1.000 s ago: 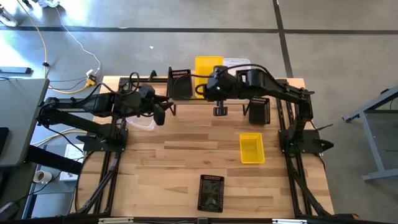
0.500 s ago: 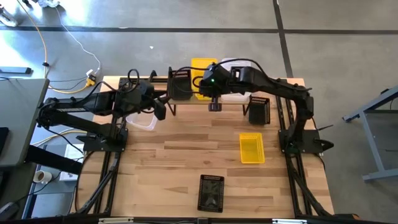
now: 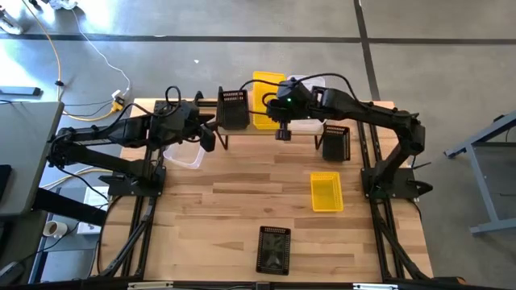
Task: Stack baskets on shelf by color
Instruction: Stack the bottom yellow basket on top of the yellow basket on the shelf
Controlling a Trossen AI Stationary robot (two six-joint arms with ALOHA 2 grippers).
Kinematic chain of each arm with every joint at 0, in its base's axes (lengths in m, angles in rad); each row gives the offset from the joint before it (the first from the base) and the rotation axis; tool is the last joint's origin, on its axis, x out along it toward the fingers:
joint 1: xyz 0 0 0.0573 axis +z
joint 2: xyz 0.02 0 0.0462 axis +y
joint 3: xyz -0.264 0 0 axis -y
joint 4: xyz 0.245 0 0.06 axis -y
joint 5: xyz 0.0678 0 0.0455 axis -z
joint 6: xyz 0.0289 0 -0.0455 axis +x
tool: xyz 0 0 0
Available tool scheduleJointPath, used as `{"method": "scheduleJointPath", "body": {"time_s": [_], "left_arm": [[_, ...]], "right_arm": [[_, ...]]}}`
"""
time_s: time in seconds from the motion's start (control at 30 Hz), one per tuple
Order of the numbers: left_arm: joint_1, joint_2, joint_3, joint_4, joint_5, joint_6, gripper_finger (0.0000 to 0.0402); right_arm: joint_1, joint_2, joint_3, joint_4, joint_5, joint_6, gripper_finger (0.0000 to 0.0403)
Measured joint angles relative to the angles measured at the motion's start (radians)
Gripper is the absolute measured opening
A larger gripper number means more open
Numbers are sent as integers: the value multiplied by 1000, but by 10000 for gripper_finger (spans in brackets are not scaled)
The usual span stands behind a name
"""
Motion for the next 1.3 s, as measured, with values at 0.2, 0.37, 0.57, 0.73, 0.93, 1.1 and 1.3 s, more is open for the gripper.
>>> {"method": "scheduleJointPath", "body": {"time_s": [0.2,0.37,0.57,0.73,0.93,1.1,1.3], "left_arm": [[3,0,0,0,-1,0,154],[3,0,0,0,-2,0,154],[3,0,0,0,-5,0,154],[3,0,0,-1,-11,0,154],[3,0,0,-2,-12,0,154],[3,0,0,-4,-12,0,154],[3,0,0,-4,-12,0,154]], "right_arm": [[-13,10,-9,-5,-1,-11,0],[-12,10,-9,-5,-13,-20,0],[-12,42,-8,-9,-27,-20,0],[-12,58,-8,-29,-6,-20,0],[-14,59,-8,-49,0,-20,0],[-14,76,-8,-68,1,-20,0],[-22,84,-8,-66,43,-12,0]]}}
